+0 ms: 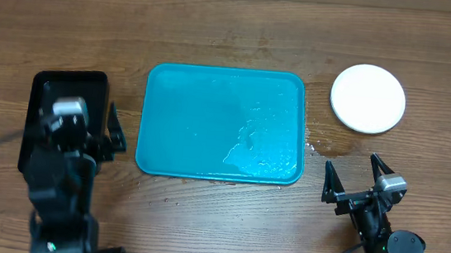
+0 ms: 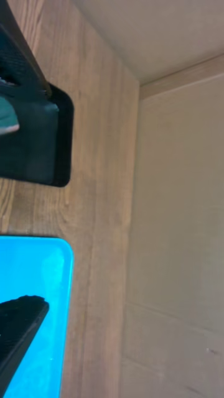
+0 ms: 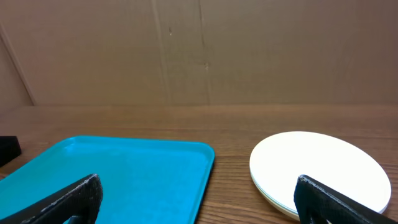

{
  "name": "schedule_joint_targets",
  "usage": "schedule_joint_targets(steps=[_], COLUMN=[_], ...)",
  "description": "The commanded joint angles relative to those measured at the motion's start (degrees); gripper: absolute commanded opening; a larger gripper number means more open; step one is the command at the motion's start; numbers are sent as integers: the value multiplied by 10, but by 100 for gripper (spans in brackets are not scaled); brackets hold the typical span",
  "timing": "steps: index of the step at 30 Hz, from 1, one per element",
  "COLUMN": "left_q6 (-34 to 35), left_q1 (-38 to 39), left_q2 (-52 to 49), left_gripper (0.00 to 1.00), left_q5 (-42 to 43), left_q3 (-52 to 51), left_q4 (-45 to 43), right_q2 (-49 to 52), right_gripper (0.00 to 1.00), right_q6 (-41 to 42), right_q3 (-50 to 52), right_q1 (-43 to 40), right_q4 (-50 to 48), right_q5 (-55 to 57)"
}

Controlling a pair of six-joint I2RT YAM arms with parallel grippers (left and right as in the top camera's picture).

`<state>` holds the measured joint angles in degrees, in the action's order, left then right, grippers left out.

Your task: Clean dirty plates on tray and stack at the side

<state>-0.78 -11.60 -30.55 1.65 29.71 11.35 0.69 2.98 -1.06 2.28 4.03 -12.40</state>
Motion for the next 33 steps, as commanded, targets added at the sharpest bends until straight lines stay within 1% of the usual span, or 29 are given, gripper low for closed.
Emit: schedule_joint_targets(steps=[1,6,16,19,24,26,29,33], left_q6=[36,36,38,42,42,44,81,83], left_q1=[8,20,51,57,62,66,78,87], left_q2=[78,161,276,304,304,304,304,304], left_gripper=[100,100,100,100,100,100,100,100], left_q5=[9,8,-7,-13,-23,-15,2,0], left_q3=[-93,-182,-291,-294,-294,-294,-294,-294], left_q4=[-47,-118,-196,-172,-157,-131,-66,-69], right_q2=[-5,-5,-5,-5,-5,-5,-5,-5], right_gripper=[100,100,100,100,100,100,100,100], right_q6=[2,2,2,2,2,2,2,2], right_q3=[6,6,6,6,6,6,6,6], right_q1=[3,3,3,3,3,3,3,3], right_q4=[-4,-4,-4,-4,-4,-4,-4,-4], right_q5=[6,6,6,6,6,6,6,6])
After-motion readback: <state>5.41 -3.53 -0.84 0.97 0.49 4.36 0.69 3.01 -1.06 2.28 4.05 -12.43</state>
